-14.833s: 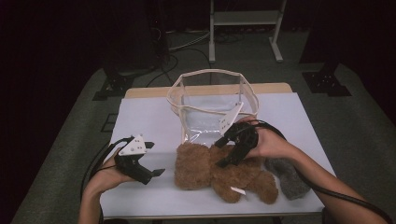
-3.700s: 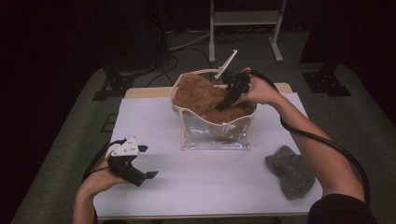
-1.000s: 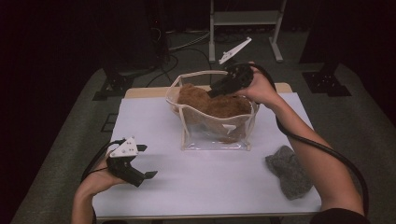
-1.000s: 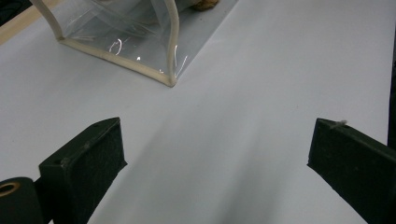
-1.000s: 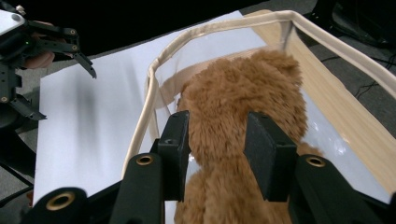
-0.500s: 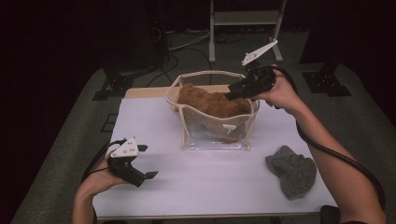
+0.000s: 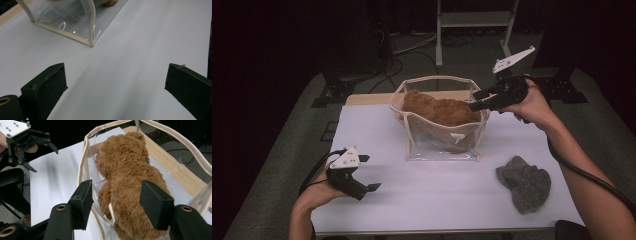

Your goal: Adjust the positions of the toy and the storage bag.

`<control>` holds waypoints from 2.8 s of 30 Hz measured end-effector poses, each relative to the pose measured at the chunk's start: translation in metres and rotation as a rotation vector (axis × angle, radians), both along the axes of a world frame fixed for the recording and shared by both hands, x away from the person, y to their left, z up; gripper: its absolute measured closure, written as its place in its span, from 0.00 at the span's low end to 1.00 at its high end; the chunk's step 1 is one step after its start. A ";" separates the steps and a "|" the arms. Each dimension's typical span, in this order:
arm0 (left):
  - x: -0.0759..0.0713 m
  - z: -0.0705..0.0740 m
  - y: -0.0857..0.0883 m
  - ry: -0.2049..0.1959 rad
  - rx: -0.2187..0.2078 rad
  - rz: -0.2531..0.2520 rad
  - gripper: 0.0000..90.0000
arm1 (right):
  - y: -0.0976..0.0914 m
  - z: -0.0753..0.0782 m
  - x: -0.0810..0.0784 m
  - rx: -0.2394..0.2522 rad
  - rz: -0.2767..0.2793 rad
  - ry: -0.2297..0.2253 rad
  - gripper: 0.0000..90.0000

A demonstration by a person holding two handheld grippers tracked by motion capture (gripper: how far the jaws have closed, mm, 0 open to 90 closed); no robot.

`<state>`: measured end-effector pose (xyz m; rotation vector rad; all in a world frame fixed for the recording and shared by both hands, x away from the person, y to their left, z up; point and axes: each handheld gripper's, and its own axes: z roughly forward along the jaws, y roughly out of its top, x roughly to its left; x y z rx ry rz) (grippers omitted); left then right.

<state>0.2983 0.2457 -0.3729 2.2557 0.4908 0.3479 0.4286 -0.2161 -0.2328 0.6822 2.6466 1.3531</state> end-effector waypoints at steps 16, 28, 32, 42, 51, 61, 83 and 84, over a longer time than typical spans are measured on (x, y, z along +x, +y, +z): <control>0.001 -0.003 -0.002 0.011 0.007 0.002 0.03 | -0.036 -0.004 -0.015 0.020 -0.046 0.004 0.44; 0.001 -0.003 -0.002 0.009 0.007 0.004 0.03 | -0.062 -0.017 -0.025 0.037 -0.082 0.028 0.42; 0.002 -0.004 -0.002 0.012 0.014 0.005 0.03 | -0.074 -0.026 -0.028 0.053 -0.098 0.047 0.40; 0.003 -0.005 -0.002 0.015 0.012 0.010 0.03 | -0.092 -0.047 -0.033 0.063 -0.129 0.080 0.39; 0.003 -0.006 -0.002 0.022 0.020 0.008 0.03 | -0.105 -0.077 -0.037 0.076 -0.149 0.129 0.38; 0.003 -0.006 -0.003 0.022 0.019 0.006 0.03 | -0.109 -0.109 -0.040 0.089 -0.158 0.168 0.38; 0.002 -0.005 -0.004 0.017 0.016 -0.011 0.03 | -0.112 -0.145 -0.055 0.117 -0.164 0.212 0.36; 0.002 -0.005 -0.004 0.018 0.019 -0.013 0.03 | -0.113 -0.146 -0.056 0.117 -0.164 0.213 0.36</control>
